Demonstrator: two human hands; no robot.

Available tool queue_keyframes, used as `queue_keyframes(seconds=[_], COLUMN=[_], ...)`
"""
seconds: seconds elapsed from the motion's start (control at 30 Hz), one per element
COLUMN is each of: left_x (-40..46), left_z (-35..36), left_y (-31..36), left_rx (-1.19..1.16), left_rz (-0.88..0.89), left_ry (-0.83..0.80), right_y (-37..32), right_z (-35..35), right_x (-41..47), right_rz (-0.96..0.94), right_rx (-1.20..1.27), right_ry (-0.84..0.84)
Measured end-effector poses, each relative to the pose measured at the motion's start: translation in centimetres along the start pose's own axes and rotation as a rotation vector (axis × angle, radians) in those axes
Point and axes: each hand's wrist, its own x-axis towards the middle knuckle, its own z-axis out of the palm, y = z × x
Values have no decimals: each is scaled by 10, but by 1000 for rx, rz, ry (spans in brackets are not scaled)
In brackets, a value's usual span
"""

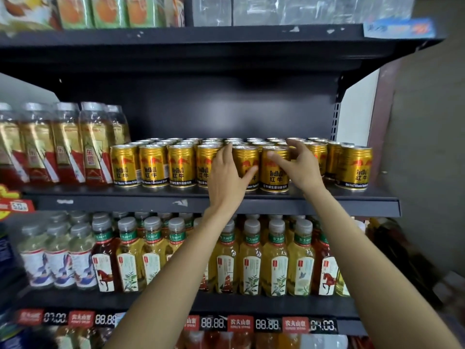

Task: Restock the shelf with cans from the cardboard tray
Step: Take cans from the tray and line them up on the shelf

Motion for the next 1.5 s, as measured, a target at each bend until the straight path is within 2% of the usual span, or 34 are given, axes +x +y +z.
queue_keyframes(seconds=[0.13,0.37,0.7,0.87,1.0,1.1,1.3,1.5], left_x=[-5,9,12,9,-7,-12,11,20], left_z=[-4,-11,-6,-9,-16,-19,-19,-19], left_y=[-15,-34,-39,-38,-35,-33,-30,-38], left_rx=[215,430,305,187,-15,24,353,290], left_rz=[201,248,241,236,220,235,345,371], left_ry=[15,10,-4,-15,171,248,-42,-92], right_y=[13,8,8,10,11,13,9,13], right_z=[4,17,28,22,17,21,31,31], right_x=[-19,-13,-5,-14,-36,-48,-39,-34], right_rz=[-22,-10,-9,-54,-211,-279,-150,-144], right_rx=[-166,-240,-333,-289,-222,-263,-424,-451], right_ry=[-33,-7,-3,2,196,251,83,65])
